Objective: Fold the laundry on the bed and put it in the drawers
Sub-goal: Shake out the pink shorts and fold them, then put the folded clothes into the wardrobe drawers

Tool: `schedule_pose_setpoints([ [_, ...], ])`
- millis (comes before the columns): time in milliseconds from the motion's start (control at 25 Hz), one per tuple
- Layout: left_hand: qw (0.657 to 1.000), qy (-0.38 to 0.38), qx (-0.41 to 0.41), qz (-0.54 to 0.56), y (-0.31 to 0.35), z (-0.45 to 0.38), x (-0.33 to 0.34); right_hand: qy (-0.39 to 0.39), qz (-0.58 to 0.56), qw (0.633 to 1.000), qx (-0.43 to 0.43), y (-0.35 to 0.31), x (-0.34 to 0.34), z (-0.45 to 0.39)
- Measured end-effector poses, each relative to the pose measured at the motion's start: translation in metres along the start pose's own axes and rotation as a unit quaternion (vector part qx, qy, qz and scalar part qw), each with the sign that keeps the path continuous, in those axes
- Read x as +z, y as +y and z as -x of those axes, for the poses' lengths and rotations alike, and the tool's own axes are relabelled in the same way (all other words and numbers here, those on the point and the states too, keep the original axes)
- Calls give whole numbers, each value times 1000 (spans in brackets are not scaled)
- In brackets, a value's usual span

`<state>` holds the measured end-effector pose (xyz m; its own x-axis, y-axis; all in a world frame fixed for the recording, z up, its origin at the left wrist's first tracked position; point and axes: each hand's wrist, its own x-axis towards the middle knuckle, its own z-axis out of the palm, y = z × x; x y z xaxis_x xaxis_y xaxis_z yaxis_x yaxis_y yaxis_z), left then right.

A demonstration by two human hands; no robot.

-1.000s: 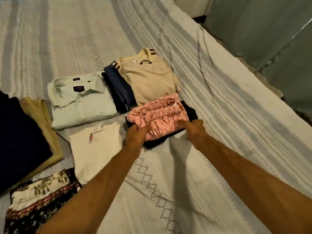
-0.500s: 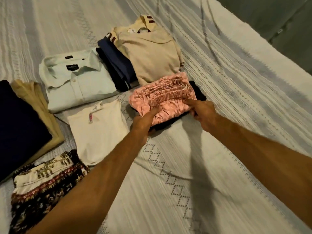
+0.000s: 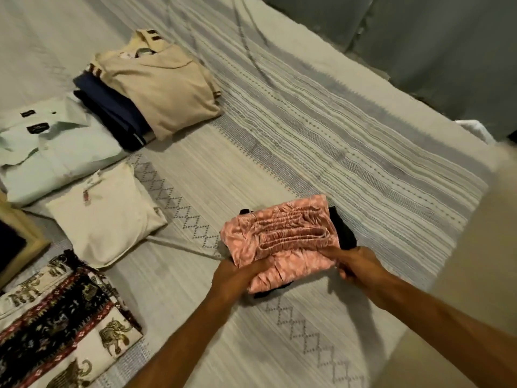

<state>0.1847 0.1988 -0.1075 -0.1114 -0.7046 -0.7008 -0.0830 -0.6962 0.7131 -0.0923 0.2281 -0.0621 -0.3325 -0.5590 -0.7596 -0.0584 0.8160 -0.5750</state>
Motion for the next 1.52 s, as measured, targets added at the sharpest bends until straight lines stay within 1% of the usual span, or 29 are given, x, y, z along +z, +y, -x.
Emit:
schedule_pose_setpoints([
  [120, 1000, 10, 28, -8, 0, 14, 7, 10, -112, 994, -10, 19, -3, 21],
  [160, 999, 35, 39, -14, 2, 24, 8, 16, -146, 989, -10, 26, -5, 34],
  [200, 994, 77, 56, -43, 4, 35, 11, 28, -174, 984, -8, 36, -8, 48],
  [240, 983, 132, 77, -102, 6, 49, 15, 40, -200, 979, -2, 48, -13, 65],
  [280, 963, 175, 94, -181, 7, 64, 20, 47, -222, 974, 6, 64, -19, 83],
  [320, 937, 203, 114, -261, 12, 84, 27, 49, -239, 970, 14, 80, -27, 103],
  [360, 914, 212, 138, -318, 13, 103, 35, 51, -251, 966, 22, 97, -37, 124],
  [400, 901, 207, 158, -348, 16, 119, 39, 53, -263, 963, 27, 112, -45, 138],
  [440, 894, 182, 178, -370, 20, 135, 48, 70, -276, 958, 31, 129, -57, 154],
  [480, 889, 136, 206, -385, 21, 148, 62, 99, -292, 951, 35, 149, -75, 172],
  [560, 878, 24, 261, -402, 20, 172, 102, 162, -308, 937, 40, 192, -117, 205],
  [680, 854, -128, 295, -410, 2, 214, 200, 271, -308, 911, 47, 267, -189, 256],
  [720, 839, -173, 304, -418, -7, 228, 239, 312, -294, 902, 51, 292, -213, 273],
  [760, 817, -219, 318, -429, -21, 243, 280, 355, -267, 894, 58, 317, -239, 292],
  [800, 788, -262, 339, -442, -37, 256, 320, 395, -228, 888, 64, 345, -263, 309],
  [840, 752, -297, 365, -461, -53, 268, 359, 428, -177, 884, 67, 371, -286, 323],
  [920, 659, -345, 418, -522, -89, 294, 435, 474, -62, 875, 70, 420, -327, 346],
  [1000, 577, -364, 458, -570, -121, 324, 503, 498, 31, 863, 73, 460, -362, 359],
  [1120, 468, -373, 510, -618, -153, 356, 587, 488, 104, 865, 51, 490, -406, 357],
  [1200, 411, -376, 529, -640, -170, 367, 641, 462, 109, 879, 39, 503, -437, 345],
  [1280, 351, -361, 555, -662, -187, 373, 692, 431, 102, 895, 43, 515, -464, 327],
  [1320, 303, -343, 583, -671, -196, 373, 715, 418, 104, 901, 49, 522, -475, 316],
  [1360, 242, -319, 621, -673, -204, 373, 733, 408, 112, 904, 58, 524, -481, 307],
  [1400, 170, -298, 653, -676, -213, 372, 749, 402, 123, 904, 70, 525, -485, 297],
  [1440, 112, -285, 670, -676, -222, 373, 765, 406, 136, 900, 82, 527, -486, 286],
  [1480, 74, -283, 678, -675, -231, 373, 779, 418, 145, 892, 92, 528, -486, 276],
  [1520, 50, -288, 676, -676, -238, 373, 791, 433, 147, 884, 97, 528, -485, 268],
])
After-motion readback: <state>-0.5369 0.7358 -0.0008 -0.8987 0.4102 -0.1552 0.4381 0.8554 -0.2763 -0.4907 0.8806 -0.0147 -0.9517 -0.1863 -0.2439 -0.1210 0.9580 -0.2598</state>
